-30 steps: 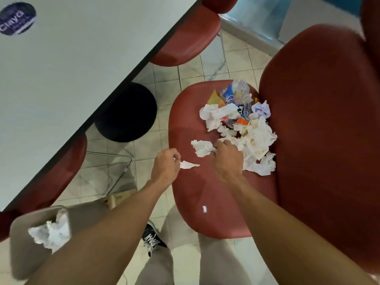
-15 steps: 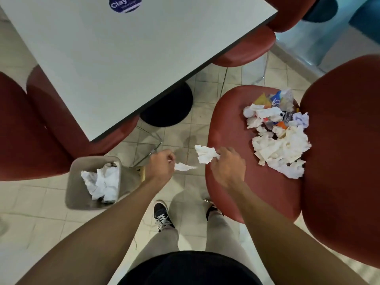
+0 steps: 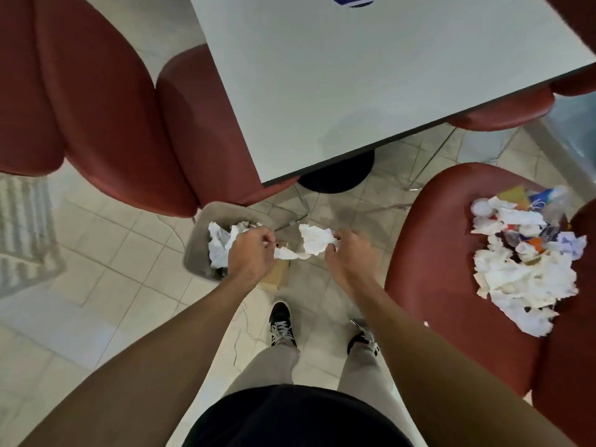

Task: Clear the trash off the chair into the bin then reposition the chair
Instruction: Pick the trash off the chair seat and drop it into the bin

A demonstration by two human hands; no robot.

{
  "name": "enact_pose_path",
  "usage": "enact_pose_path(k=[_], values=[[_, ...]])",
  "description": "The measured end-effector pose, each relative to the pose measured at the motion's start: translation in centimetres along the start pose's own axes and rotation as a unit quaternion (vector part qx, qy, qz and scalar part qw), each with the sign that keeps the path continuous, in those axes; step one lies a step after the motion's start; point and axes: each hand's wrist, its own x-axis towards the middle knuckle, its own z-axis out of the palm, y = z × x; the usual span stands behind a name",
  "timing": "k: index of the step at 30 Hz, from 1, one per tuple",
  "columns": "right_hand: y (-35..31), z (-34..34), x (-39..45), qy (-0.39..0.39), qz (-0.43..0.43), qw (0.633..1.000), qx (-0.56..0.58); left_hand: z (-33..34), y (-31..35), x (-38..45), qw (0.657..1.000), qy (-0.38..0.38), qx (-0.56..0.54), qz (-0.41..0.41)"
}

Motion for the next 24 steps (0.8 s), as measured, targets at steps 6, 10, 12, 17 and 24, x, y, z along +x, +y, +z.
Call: enact_pose_path(k=[6, 10, 12, 17, 24], values=[[-5.4, 3.3, -0.2, -0.035, -0.018, 0.999, 0.008, -2.8, -4.7, 0.5, 0.998, 0.023, 0.009, -0.050], [-8.5, 5.5, -0.3, -0.045, -0.026, 0.999, -0.005, -4.0, -7.8, 0.8, 0.997, 0.040, 0.018, -0.070], [-9.3, 6.1, -0.3, -0.044, -0.027, 0.999, 0.004, -4.3, -8.5, 0.8, 0.995, 0.043, 0.026, -0.083], [-12.2, 8.3, 0.8, -0.063, -0.047, 0.997, 0.018, -5.0, -10.9, 1.4, 0.994, 0.039, 0.018, -0.100], [-13.9, 9.3, 2.6, -0.111, -0.122, 0.986, 0.013, -5.0, -11.2, 1.9, 0.993, 0.025, 0.067, -0.090]])
